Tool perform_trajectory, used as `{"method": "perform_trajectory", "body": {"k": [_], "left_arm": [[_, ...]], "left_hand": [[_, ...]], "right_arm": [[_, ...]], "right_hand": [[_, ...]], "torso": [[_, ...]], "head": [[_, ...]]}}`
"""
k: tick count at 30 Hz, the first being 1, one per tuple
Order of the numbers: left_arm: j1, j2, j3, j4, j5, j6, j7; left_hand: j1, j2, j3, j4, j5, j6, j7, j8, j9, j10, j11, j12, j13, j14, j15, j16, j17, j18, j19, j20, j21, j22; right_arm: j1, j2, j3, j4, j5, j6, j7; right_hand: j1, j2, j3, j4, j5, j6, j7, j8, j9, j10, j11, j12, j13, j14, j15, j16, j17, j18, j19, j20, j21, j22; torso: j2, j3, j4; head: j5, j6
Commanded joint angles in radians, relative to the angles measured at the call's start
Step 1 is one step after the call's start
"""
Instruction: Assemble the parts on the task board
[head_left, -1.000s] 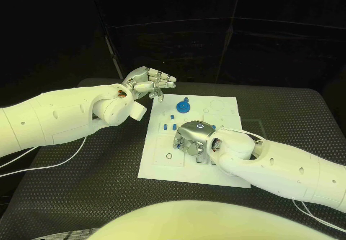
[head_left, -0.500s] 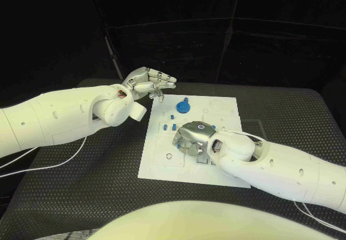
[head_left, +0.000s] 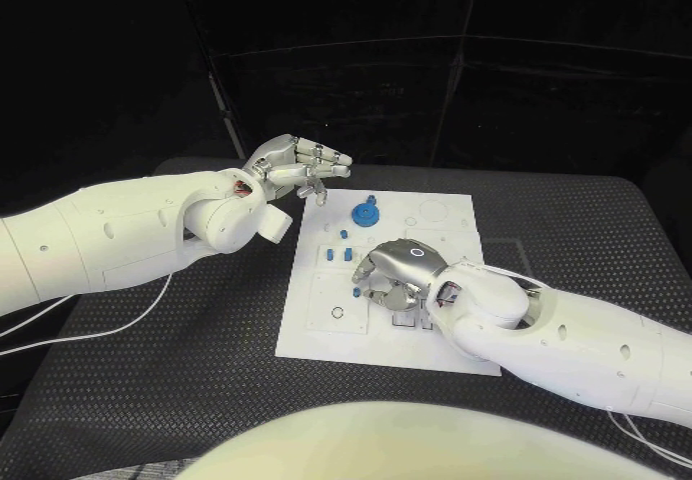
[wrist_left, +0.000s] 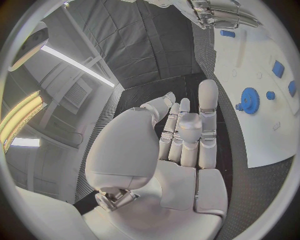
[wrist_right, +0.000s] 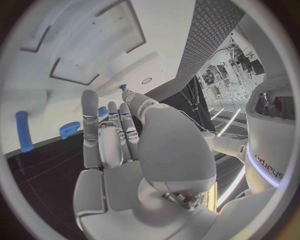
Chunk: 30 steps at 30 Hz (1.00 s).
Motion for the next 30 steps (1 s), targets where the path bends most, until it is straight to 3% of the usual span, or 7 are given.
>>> {"method": "perform_trajectory", "body": {"k": [1, 3, 10, 13, 20, 23, 30], "left_arm": [[0.002, -0.002, 0.001, 0.0, 0.005, 0.018, 0.006], [0.001, -0.002, 0.001, -0.001, 0.005, 0.019, 0.005], [0.001, -0.003, 0.0, -0.003, 0.005, 0.023, 0.004], [0.001, -0.002, 0.0, -0.004, 0.005, 0.025, 0.003], [0.001, -0.001, 0.0, -0.003, 0.005, 0.028, 0.002], [0.001, 0.001, 0.0, -0.004, 0.005, 0.029, 0.002], [0.001, 0.004, -0.001, -0.004, 0.005, 0.03, 0.0]], "left_hand": [[-0.008, 0.001, -0.002, 0.0, 0.004, -0.008, 0.002, -0.005, 0.0, -0.007, 0.0, 0.001, -0.001, -0.003, 0.002, -0.001, 0.001, 0.008, -0.004, 0.001, -0.004, 0.0], [-0.008, 0.001, -0.002, 0.0, 0.004, -0.008, 0.002, -0.005, 0.0, -0.007, 0.0, 0.001, -0.001, -0.003, 0.002, -0.001, 0.001, 0.008, -0.004, 0.001, -0.004, 0.0], [-0.008, 0.001, -0.002, 0.0, 0.004, -0.008, 0.002, -0.005, 0.0, -0.007, 0.0, 0.001, -0.001, -0.003, 0.002, -0.001, 0.001, 0.008, -0.004, 0.001, -0.004, 0.0], [-0.008, 0.001, -0.002, 0.0, 0.004, -0.008, 0.002, -0.005, 0.0, -0.007, 0.0, 0.001, -0.001, -0.003, 0.002, -0.001, 0.001, 0.008, -0.004, 0.001, -0.004, 0.0], [-0.008, 0.001, -0.002, 0.0, 0.004, -0.008, 0.002, -0.005, 0.0, -0.007, 0.0, 0.001, -0.001, -0.003, 0.002, -0.001, 0.001, 0.008, -0.004, 0.001, -0.004, 0.0], [-0.008, 0.001, -0.002, 0.0, 0.004, -0.008, 0.002, -0.005, 0.0, -0.007, 0.0, 0.001, -0.001, -0.003, 0.002, -0.001, 0.001, 0.008, -0.004, 0.001, -0.004, 0.0], [-0.008, 0.002, -0.002, 0.0, 0.004, -0.008, 0.001, -0.004, 0.0, -0.007, 0.0, 0.002, -0.001, -0.003, 0.002, -0.001, 0.0, 0.008, -0.004, 0.001, -0.004, 0.0]], "right_arm": [[0.001, -0.038, 0.001, 0.039, -0.003, -0.078, -0.025], [0.001, -0.066, 0.005, 0.062, -0.002, -0.082, -0.035], [0.003, -0.157, 0.074, 0.109, 0.029, -0.054, -0.08], [0.005, -0.185, 0.091, 0.11, 0.036, -0.031, -0.096], [0.008, -0.225, 0.105, 0.101, 0.022, 0.012, -0.12], [0.009, -0.23, 0.107, 0.093, 0.019, 0.037, -0.125], [0.009, -0.221, 0.108, 0.076, 0.022, 0.079, -0.129]], "right_hand": [[-0.011, -0.002, -0.008, 0.0, 0.004, -0.011, 0.001, 0.001, 0.001, -0.007, 0.0, 0.008, 0.001, 0.035, 0.008, -0.004, -0.001, 0.0, 0.003, 0.007, -0.006, -0.003], [-0.014, -0.004, -0.011, 0.0, 0.004, -0.018, 0.0, 0.001, 0.001, -0.01, -0.001, 0.012, 0.001, 0.035, 0.008, -0.004, -0.002, 0.0, 0.003, 0.007, -0.007, -0.004], [-0.031, -0.014, -0.035, 0.007, -0.005, -0.055, -0.003, 0.0, 0.0, -0.035, -0.001, 0.029, 0.0, 0.033, 0.008, -0.005, -0.007, 0.001, 0.003, 0.007, -0.018, -0.015], [-0.038, -0.019, -0.061, 0.012, -0.003, -0.077, -0.007, 0.001, 0.001, -0.054, -0.001, 0.04, 0.0, 0.032, 0.008, -0.006, -0.01, 0.002, 0.002, 0.008, -0.027, -0.024], [-0.036, -0.018, -0.12, 0.023, -0.004, -0.108, -0.007, 0.002, 0.003, -0.083, 0.001, 0.066, 0.001, 0.033, 0.01, -0.004, -0.006, 0.003, 0.003, 0.01, -0.042, -0.041], [-0.03, -0.014, -0.143, 0.03, -0.004, -0.109, -0.008, 0.003, 0.004, -0.095, 0.002, 0.077, 0.0, 0.032, 0.01, -0.004, -0.008, 0.003, 0.004, 0.01, -0.048, -0.047], [-0.016, 0.001, -0.171, 0.042, -0.003, -0.095, -0.013, 0.007, 0.006, -0.105, 0.002, 0.097, 0.0, 0.028, 0.01, -0.013, -0.024, 0.004, 0.006, 0.011, -0.056, -0.057]], "torso": [[-0.001, -0.0008, -0.0021], [-0.001, -0.001, -0.0019], [-0.001, -0.0012, -0.0015], [-0.002, -0.0017, -0.0016], [0.001, -0.0022, -0.0011], [0.001, -0.0027, -0.0038], [0.001, -0.0019, 0.0003]], "head": [[-0.002, 0.0], [-0.004, 0.002], [-0.018, 0.013], [-0.023, 0.017], [-0.028, 0.026], [-0.029, 0.028], [-0.032, 0.028]]}}
